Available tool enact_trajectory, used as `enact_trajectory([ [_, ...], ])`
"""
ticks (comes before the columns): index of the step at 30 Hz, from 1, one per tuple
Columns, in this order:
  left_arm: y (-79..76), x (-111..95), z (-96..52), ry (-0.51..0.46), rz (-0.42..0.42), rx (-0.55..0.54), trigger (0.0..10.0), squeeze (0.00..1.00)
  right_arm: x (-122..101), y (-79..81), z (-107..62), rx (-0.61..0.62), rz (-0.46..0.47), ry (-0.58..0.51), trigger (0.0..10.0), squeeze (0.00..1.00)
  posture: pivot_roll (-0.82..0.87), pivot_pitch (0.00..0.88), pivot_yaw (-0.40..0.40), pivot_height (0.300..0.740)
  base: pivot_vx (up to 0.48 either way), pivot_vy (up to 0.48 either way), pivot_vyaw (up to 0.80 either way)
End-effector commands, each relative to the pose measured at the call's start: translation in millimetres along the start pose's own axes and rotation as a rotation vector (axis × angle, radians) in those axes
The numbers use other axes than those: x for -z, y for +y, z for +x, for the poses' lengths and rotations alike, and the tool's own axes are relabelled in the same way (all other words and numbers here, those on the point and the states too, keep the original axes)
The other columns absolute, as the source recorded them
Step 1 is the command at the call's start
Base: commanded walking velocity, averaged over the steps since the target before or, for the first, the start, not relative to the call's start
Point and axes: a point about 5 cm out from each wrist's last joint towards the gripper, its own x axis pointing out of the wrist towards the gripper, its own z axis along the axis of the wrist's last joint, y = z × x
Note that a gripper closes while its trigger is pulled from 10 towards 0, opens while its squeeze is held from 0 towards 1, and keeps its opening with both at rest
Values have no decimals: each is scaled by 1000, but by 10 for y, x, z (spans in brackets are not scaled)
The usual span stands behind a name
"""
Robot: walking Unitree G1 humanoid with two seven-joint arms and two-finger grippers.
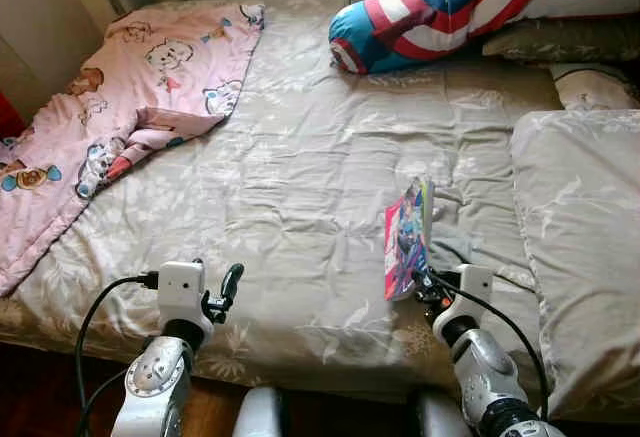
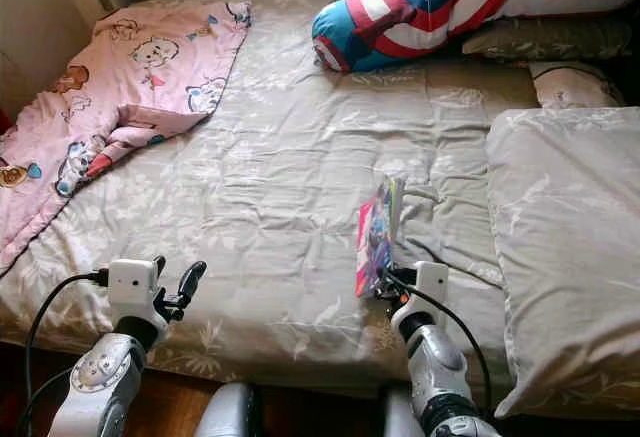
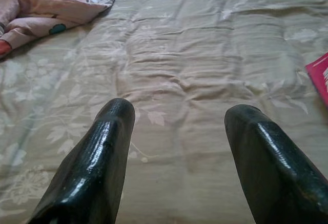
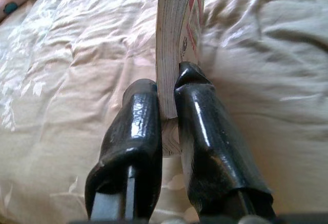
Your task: Clean up the room
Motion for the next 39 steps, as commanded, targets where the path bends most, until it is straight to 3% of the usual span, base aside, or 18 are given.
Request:
enact_trajectory([
  [1,52,47,-21,32,18,-6,10000,0,-10,-10,-10,-4,-22,-6,10000,0,94,165,119,643,0,0,0],
  [12,45,65,-46,40,22,1,10000,0,74,-199,-83,143,-54,78,10000,0,98,176,121,643,0,0,0],
  [16,49,66,-68,43,25,3,10000,0,154,-209,-115,173,-6,104,10000,0,104,179,124,643,0,0,0],
  [24,66,64,-92,47,30,3,10000,0,250,-180,-141,174,3,142,10000,0,112,182,129,643,0,0,0],
  [39,67,68,-128,57,36,12,10000,0,339,-377,-264,317,-8,226,10000,0,115,188,143,643,0,0,0],
])
